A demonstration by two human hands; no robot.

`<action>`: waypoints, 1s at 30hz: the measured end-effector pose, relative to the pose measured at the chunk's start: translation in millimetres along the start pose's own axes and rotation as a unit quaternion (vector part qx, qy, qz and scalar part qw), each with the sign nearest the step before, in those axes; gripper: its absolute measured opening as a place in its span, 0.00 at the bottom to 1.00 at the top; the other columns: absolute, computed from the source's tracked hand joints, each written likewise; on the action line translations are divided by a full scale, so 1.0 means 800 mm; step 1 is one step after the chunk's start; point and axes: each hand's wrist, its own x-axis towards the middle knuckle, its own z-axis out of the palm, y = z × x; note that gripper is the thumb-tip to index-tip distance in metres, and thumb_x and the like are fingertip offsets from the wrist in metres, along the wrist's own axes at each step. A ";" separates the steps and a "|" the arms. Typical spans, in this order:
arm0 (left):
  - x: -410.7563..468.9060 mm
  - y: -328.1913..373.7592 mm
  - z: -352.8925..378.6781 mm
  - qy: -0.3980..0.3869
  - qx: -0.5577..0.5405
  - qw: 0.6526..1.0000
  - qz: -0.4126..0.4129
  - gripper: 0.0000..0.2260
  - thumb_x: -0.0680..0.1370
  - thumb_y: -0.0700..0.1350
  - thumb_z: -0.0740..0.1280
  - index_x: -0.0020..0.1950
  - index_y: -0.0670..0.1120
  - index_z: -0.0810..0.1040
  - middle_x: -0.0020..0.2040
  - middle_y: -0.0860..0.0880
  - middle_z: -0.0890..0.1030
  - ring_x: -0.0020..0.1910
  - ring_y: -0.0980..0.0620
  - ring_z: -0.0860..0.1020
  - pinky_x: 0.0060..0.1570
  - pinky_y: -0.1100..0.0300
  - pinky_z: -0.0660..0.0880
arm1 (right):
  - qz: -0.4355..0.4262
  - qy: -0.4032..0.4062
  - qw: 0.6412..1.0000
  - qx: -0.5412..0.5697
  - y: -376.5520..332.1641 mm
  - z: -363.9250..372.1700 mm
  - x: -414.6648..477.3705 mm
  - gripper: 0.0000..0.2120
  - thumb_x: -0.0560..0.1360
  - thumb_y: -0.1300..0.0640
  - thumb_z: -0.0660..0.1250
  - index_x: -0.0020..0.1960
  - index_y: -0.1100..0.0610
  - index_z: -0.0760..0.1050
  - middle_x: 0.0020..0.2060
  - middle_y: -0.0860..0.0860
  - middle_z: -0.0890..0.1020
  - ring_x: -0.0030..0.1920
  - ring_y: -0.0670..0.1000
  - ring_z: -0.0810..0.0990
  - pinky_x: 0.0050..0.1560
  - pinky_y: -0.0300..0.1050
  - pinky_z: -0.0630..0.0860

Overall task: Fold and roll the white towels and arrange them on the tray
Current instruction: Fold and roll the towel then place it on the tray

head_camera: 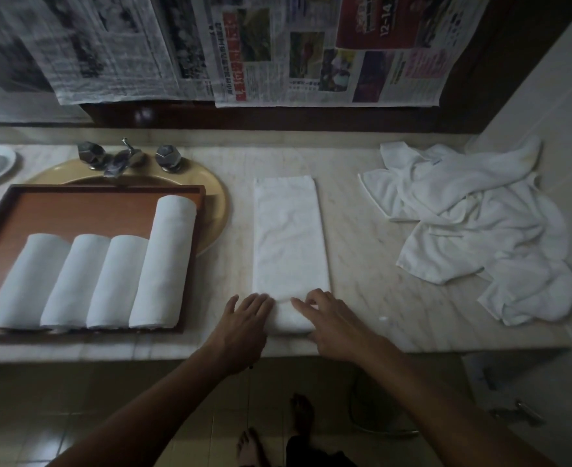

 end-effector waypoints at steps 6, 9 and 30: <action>-0.037 0.000 0.012 0.035 -0.055 0.997 0.049 0.25 0.80 0.52 0.66 0.74 0.49 0.63 0.78 0.46 0.67 0.77 0.48 0.67 0.72 0.46 0.69 | 0.055 -0.023 0.988 0.141 -0.004 -0.002 -0.029 0.34 0.76 0.46 0.74 0.77 0.45 0.64 0.69 0.44 0.71 0.66 0.47 0.71 0.65 0.41 0.70; -0.038 0.001 0.004 0.050 -0.110 0.992 0.032 0.21 0.80 0.52 0.65 0.72 0.51 0.67 0.76 0.49 0.67 0.71 0.50 0.70 0.69 0.51 0.71 | 0.091 -0.004 0.978 0.186 -0.002 -0.006 -0.034 0.24 0.74 0.43 0.75 0.66 0.42 0.70 0.63 0.43 0.75 0.62 0.46 0.75 0.61 0.42 0.72; 0.002 0.034 -0.004 0.074 -0.015 0.997 -0.028 0.38 0.74 0.45 0.71 0.82 0.45 0.60 0.82 0.44 0.62 0.81 0.42 0.59 0.77 0.43 0.55 | 0.063 0.088 0.992 -0.071 -0.024 0.032 -0.002 0.42 0.74 0.55 0.70 0.83 0.55 0.54 0.82 0.55 0.57 0.83 0.60 0.50 0.80 0.67 0.46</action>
